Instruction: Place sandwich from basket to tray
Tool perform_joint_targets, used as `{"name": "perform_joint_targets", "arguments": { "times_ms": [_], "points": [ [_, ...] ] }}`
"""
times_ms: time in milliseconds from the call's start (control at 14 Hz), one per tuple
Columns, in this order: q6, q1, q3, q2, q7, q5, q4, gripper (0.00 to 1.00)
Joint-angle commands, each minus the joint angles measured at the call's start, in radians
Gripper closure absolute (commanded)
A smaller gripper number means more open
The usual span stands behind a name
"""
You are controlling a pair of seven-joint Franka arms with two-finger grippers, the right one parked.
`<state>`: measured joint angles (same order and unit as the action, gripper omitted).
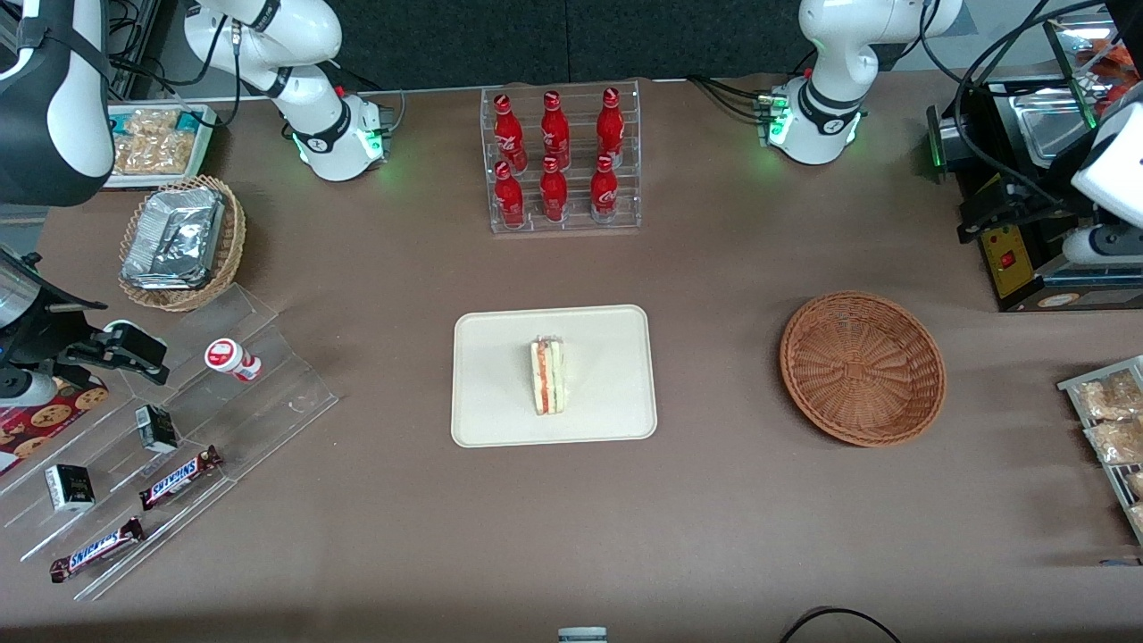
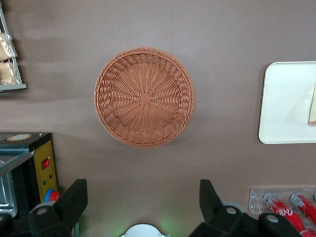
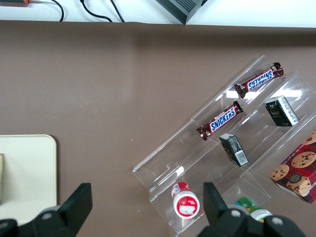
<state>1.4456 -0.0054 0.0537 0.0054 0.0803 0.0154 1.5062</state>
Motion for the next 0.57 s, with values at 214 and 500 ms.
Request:
{"name": "perform_joint_targets", "arguments": {
  "times_ms": [214, 500],
  "points": [
    [0.053, 0.004, 0.003, -0.122, -0.008, -0.012, 0.151, 0.0],
    [0.041, 0.004, 0.005, -0.122, -0.01, -0.009, 0.147, 0.0]
  ]
}}
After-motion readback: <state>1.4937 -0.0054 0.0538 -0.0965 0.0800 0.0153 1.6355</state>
